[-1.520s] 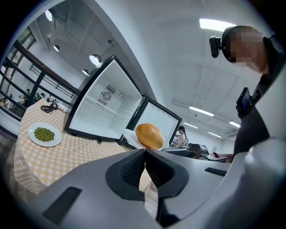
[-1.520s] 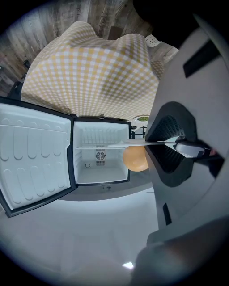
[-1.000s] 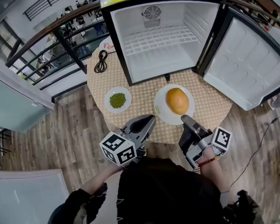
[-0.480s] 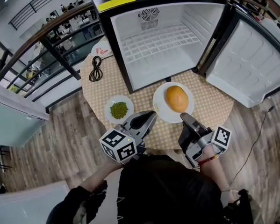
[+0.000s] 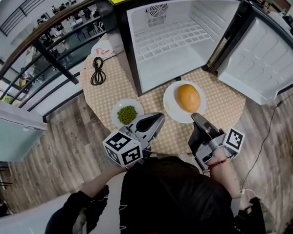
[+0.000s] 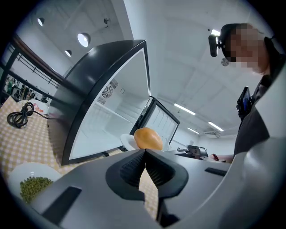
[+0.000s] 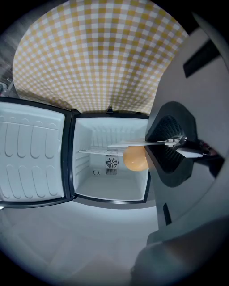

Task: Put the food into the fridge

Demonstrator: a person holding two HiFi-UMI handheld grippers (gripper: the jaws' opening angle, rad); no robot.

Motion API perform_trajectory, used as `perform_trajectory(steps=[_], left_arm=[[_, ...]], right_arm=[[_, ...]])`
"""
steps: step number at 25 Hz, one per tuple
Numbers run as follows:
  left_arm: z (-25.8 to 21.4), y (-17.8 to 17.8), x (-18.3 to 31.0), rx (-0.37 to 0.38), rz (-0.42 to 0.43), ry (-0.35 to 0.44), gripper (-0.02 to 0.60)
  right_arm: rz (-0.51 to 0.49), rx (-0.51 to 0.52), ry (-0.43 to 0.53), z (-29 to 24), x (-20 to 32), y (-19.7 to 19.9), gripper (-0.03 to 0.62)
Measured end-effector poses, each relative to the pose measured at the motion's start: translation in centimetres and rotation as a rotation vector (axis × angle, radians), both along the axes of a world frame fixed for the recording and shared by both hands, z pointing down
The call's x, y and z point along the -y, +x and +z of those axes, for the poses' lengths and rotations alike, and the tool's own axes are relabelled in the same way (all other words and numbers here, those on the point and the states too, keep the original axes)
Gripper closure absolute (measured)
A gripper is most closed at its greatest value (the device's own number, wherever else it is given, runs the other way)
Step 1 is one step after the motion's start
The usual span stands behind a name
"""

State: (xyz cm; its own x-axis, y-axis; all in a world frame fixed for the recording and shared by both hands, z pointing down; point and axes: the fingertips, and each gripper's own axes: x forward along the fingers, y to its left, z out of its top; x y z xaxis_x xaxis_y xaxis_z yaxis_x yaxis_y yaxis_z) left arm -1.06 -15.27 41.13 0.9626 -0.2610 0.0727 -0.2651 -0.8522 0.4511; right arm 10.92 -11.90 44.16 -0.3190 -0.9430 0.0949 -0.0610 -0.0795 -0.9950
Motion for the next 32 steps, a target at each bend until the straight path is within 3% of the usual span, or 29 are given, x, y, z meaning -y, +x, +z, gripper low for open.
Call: perform_trajectory(steps=[14,21,32], left_arm=[[-0.4,-1.4,0.6,-0.040,-0.016,-0.009,0.571],[-0.4,-1.9,2.0,-0.041,-0.114,-0.025,0.571],[-1.4,-0.8,4.2,-0.024,-0.276,-0.025,0.571]], right_arm=[[-0.025,-0.027,-0.007,-0.4,1.5,-0.9,0.563],[-0.103,-0.011,-0.008,-0.8,3.4,-0.9,0.563],[-0.194,-0.022,-0.062,0.6,8.0,3.2,0.563]])
